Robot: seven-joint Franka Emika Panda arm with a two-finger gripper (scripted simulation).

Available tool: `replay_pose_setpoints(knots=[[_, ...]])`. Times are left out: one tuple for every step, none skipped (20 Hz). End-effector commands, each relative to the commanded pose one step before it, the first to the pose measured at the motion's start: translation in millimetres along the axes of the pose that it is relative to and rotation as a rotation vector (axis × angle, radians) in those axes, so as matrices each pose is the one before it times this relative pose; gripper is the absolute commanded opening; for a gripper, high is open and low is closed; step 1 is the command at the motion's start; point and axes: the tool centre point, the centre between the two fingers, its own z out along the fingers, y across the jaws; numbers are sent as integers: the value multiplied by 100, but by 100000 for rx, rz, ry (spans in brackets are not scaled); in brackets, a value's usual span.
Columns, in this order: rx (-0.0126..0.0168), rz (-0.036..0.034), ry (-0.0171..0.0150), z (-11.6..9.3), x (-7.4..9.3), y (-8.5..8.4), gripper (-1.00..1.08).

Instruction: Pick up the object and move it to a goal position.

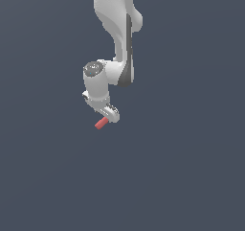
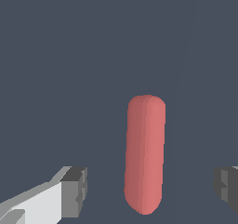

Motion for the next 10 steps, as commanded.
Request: replay_pose_setpoints(knots=[[-199,3048,5,437,-196,518,100],[-60,696,-14,106,-45,127,100],[-44,501,-9,76,-31,93,100],[-26,292,-5,45,-21,52,100],[-9,97,-2,15,-7,17,100],[3,-592,-50,-63,29,-78,100],[0,0,0,30,-2,-1,100],[0,0,0,90,-6,-2,100],[0,0,0,149,-11,-4,100],[0,69,2,207,4,27,100]])
